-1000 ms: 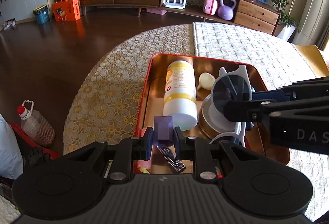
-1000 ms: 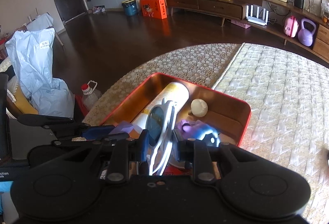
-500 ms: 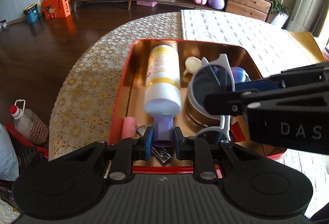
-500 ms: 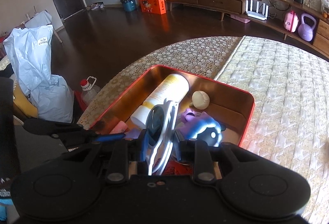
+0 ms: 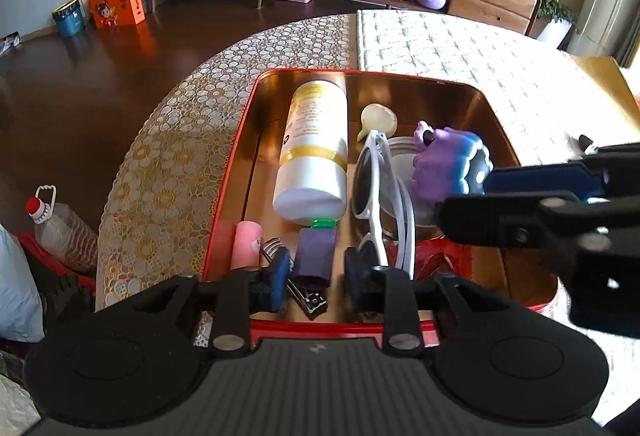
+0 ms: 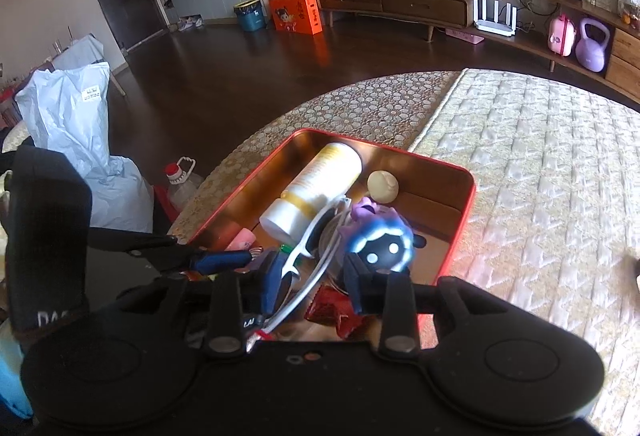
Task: Organize rigid objects
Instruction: 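Open the left tool to drop the tube in the box while the right tool releases the sunglasses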
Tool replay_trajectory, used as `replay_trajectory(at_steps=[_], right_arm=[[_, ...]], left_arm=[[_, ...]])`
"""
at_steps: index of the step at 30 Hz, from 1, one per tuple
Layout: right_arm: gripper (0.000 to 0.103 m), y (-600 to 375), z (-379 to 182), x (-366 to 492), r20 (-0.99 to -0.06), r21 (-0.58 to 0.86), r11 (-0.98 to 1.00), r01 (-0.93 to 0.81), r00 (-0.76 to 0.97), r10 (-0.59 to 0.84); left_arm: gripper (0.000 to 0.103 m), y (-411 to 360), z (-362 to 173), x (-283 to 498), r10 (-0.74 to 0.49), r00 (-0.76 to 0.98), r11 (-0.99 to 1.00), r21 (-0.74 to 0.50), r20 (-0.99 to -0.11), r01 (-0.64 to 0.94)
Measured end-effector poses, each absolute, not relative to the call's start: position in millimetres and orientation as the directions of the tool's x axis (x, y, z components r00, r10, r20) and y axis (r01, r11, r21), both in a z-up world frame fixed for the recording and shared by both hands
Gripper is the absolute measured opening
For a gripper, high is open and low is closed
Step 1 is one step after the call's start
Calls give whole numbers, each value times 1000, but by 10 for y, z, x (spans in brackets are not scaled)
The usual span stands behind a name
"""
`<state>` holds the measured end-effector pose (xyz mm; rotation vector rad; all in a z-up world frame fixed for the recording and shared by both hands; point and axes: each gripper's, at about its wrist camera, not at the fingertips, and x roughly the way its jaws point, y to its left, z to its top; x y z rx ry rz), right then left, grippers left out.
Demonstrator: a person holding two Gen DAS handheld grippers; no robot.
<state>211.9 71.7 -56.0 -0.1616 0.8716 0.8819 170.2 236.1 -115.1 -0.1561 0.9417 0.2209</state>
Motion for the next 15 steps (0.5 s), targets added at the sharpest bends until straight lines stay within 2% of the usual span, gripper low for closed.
replay_trajectory(at_steps=[2,3,4,15], right_arm=[[36,666,-533,2105,-717,221,646,-731,327,615],[36,643,-514,2095,-714,225,645,-730,327,619],[37,620,-499,2087,-711,229,645,-729,328,622],[44,284,-328,2002,-674,267,640,-720,335,658]], left_arm=[[47,2357,-1121,1684,120,575,964,-43,-809,-262],[58,2353,-1101,1668,121,583,963,-46,-803,-264],[64,2345,-1077,1651,120,592,963,-52,-797,-264],[64,2206,-830,1511,131,632,966,-45,-764,-254]])
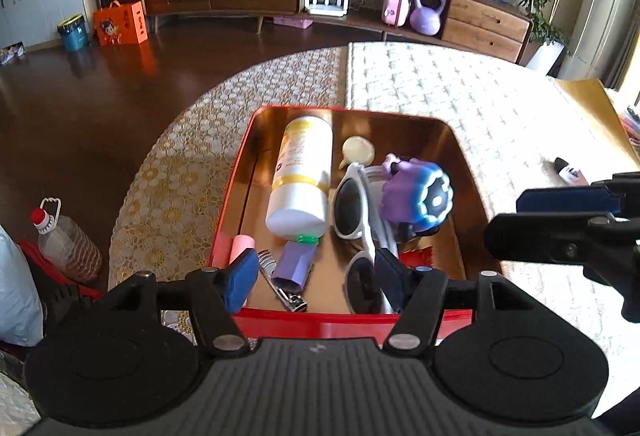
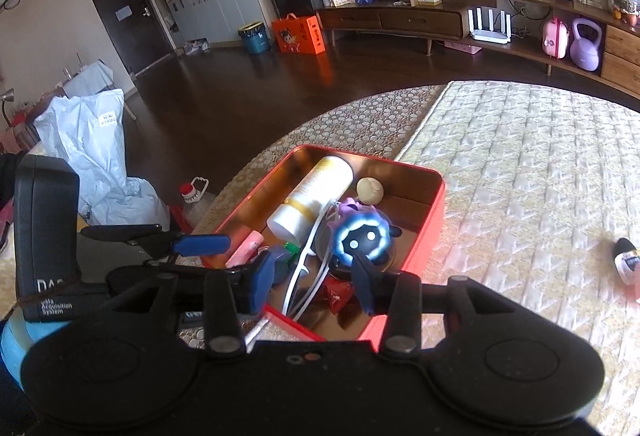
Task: Organize rigid objects
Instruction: 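Open the left tool to drop the tube in the box while the right tool releases the sunglasses, then move both tools back toward the black-capped jar and pink sponge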
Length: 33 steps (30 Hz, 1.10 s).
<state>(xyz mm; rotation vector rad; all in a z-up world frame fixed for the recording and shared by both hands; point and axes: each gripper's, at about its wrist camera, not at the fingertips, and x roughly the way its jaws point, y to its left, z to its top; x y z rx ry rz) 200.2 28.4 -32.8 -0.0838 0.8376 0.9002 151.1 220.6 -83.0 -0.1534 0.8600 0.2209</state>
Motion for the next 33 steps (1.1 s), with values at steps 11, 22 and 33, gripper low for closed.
replay_trajectory(at_steps=[11,22,33], right_arm=[[63,-356,-136,1894,-617,283,642,-712,378,690],[81,-1187,-225,1943,-599,298,726,-620,470,648],[102,-1800,-446,2145,-598,264,788,-556,547,586]], left_arm=[[64,1851,-473,1376,96,706,975,-75,-702,-207],[70,1202,-365,1537,11,730,991,-89,-683,-98],[78,597,-479,1879,-57,721,993,-115,-690,-31]])
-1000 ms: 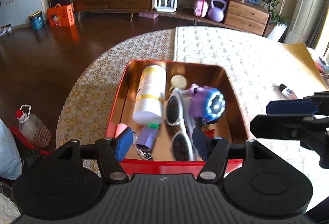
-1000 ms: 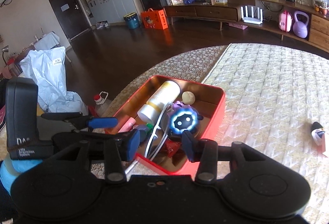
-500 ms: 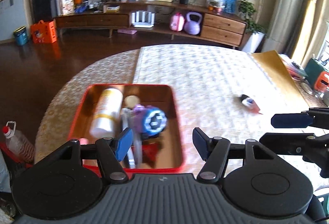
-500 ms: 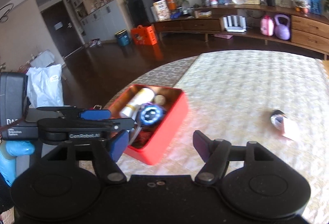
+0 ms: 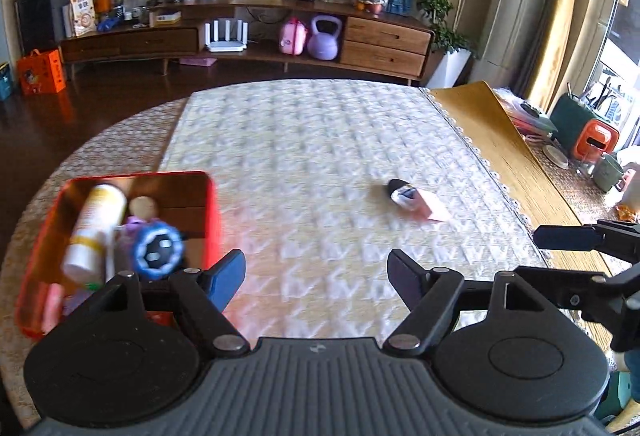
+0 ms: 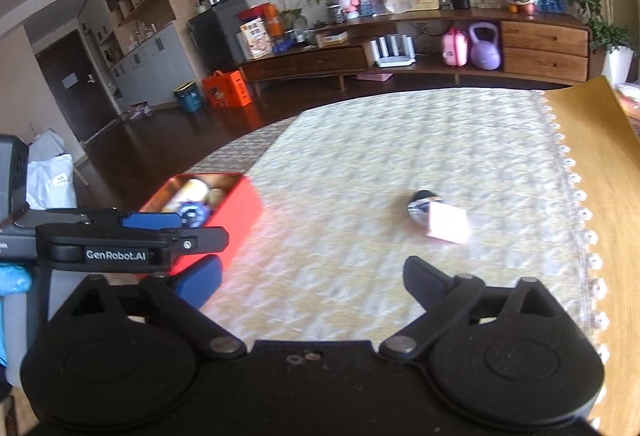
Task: Organize rigid objects
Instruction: 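Move both tools back toward the black-capped jar and pink sponge, then close the left tool on the black-capped jar while the right tool grasps the pink sponge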
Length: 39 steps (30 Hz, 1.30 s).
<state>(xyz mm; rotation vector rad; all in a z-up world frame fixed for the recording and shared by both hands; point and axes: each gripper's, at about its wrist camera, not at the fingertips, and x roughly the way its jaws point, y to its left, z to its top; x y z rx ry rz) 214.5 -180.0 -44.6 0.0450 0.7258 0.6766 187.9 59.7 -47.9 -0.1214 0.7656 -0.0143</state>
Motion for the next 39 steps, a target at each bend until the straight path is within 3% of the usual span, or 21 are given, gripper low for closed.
replay_trajectory(at_steps=[5,22,34,39], right_arm=[[102,-1960,-568,2291,-596,236,799,-553,567,569],[101,-2109,-1060,2969,-641,201,826,-527,567,517],[95,-1980,-1242,3215,-660,176,837,-518,569,491],[84,-1965,-1305,3301,-668,179,842,-509,565,484]], left_arm=[[84,403,-567,2084,-62,710,993,-115,-701,-27],[84,-51,-878,3136,-57,650,989,-132,-758,-68],[84,-242,-1175,3866,-112,549,970,-210,-829,-120],[84,-265,-1291,4049,-127,522,959,-239,-843,-153]])
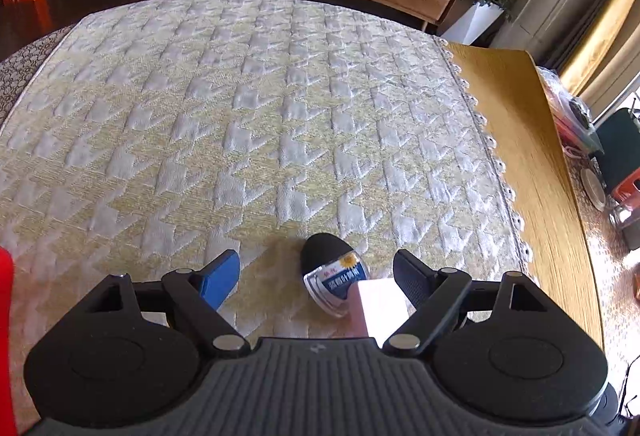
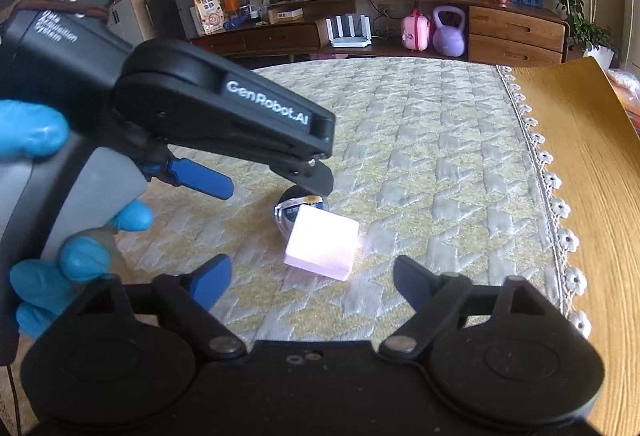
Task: Organize rigid objects
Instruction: 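Close the left tool on the black-capped jar while the right tool grasps the pink sponge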
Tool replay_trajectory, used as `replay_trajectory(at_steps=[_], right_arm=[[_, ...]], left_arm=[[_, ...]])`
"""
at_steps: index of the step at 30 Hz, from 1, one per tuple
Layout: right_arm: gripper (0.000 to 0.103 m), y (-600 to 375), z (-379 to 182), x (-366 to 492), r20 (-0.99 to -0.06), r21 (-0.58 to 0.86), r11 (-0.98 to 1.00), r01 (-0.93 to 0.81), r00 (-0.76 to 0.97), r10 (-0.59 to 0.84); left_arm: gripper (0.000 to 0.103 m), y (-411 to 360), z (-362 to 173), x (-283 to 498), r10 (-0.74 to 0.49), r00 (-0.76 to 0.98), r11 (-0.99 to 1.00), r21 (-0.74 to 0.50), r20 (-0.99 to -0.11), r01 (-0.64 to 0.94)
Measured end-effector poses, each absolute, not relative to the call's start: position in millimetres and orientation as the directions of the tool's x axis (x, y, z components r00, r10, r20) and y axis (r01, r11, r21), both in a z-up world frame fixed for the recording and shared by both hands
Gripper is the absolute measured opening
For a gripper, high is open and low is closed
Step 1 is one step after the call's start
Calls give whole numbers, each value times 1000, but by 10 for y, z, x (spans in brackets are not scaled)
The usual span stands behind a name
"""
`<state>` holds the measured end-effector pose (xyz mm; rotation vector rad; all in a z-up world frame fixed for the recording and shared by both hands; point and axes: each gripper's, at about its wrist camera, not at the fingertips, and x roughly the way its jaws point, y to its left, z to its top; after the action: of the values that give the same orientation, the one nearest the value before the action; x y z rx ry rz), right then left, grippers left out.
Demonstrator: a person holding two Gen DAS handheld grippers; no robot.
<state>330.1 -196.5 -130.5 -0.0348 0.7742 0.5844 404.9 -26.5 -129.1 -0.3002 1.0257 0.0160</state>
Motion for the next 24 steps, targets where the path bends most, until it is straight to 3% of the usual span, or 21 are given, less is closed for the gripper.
replay_trajectory(at_steps=[14,19,24], right_arm=[[67,-1980,-1410,3506,-664,251,829,-500,534,523],[59,-1931,-1412,3505,-665,240,828,-506,536,520],[41,-1926,-1396,3488,-676,224,836,-500,538,504]], left_arm=[[83,-420,-1444,4206,-145,509,970,-223,-848,-96],[69,-482,-1442,4177,-102,518,984,-162,-850,-72],[49,-518,-1427,4139,-77,522,993,-114,-849,-39]])
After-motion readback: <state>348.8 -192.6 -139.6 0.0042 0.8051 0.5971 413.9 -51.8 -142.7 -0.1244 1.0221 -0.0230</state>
